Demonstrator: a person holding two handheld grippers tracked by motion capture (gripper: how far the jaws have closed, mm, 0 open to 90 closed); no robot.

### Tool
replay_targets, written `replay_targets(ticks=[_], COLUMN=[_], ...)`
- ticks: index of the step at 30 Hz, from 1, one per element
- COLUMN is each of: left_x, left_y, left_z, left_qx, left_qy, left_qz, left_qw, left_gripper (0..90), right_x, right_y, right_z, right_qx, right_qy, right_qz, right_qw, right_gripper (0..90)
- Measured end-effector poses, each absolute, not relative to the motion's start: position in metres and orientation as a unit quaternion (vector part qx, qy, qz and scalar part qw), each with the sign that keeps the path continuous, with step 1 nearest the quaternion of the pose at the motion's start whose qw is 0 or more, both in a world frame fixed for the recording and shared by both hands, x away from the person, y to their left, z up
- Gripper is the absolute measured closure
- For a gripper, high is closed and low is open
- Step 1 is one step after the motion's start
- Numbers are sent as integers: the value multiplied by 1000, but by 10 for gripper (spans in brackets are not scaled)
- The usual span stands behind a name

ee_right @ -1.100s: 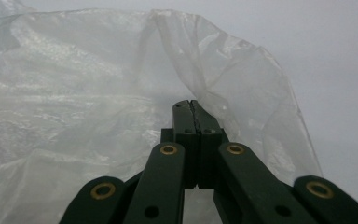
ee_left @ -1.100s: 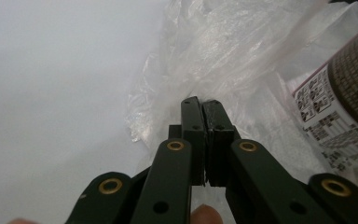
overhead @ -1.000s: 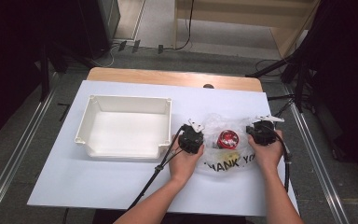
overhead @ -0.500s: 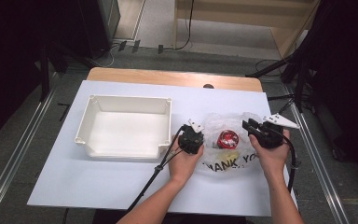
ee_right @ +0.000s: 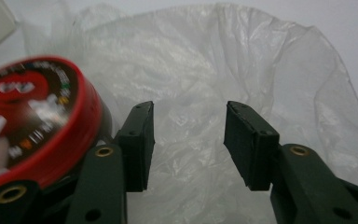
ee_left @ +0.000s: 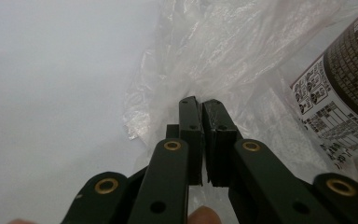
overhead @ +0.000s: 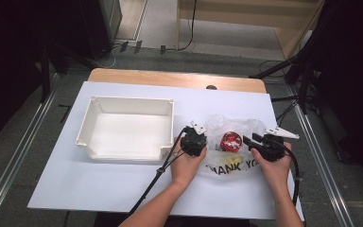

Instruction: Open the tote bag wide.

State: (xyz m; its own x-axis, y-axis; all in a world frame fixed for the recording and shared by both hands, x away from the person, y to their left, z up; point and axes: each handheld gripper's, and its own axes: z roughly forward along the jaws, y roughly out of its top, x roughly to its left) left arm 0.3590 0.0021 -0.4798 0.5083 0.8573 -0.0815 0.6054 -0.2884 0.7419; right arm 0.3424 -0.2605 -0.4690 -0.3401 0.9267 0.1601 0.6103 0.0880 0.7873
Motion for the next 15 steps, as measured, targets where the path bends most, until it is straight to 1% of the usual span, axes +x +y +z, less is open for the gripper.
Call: replay_targets(ticks=[2,5,8,12,15], left_x=[359,359,358,358,358], left_y=[2,2,2,2,2], left_z=[-480,-480,-480,-480,-480], left_qx=[785,785,785,785,785], left_qy=[466,465,466,466,467], left_qz=[170,170,170,172,172], left_qw=[372,372,372,370,369], left_gripper=[876,875,875,875,876], right_x=[342,341,340,338,336], right_y=[-259,-257,-258,-265,-274], right_z=[-476,-481,-484,-488,-489], right_qx=[539,536,534,537,549], right_qy=[721,730,735,735,725], right_qz=[391,373,359,344,340], right_qw=[191,200,213,230,240], right_gripper=[580,631,716,784,809])
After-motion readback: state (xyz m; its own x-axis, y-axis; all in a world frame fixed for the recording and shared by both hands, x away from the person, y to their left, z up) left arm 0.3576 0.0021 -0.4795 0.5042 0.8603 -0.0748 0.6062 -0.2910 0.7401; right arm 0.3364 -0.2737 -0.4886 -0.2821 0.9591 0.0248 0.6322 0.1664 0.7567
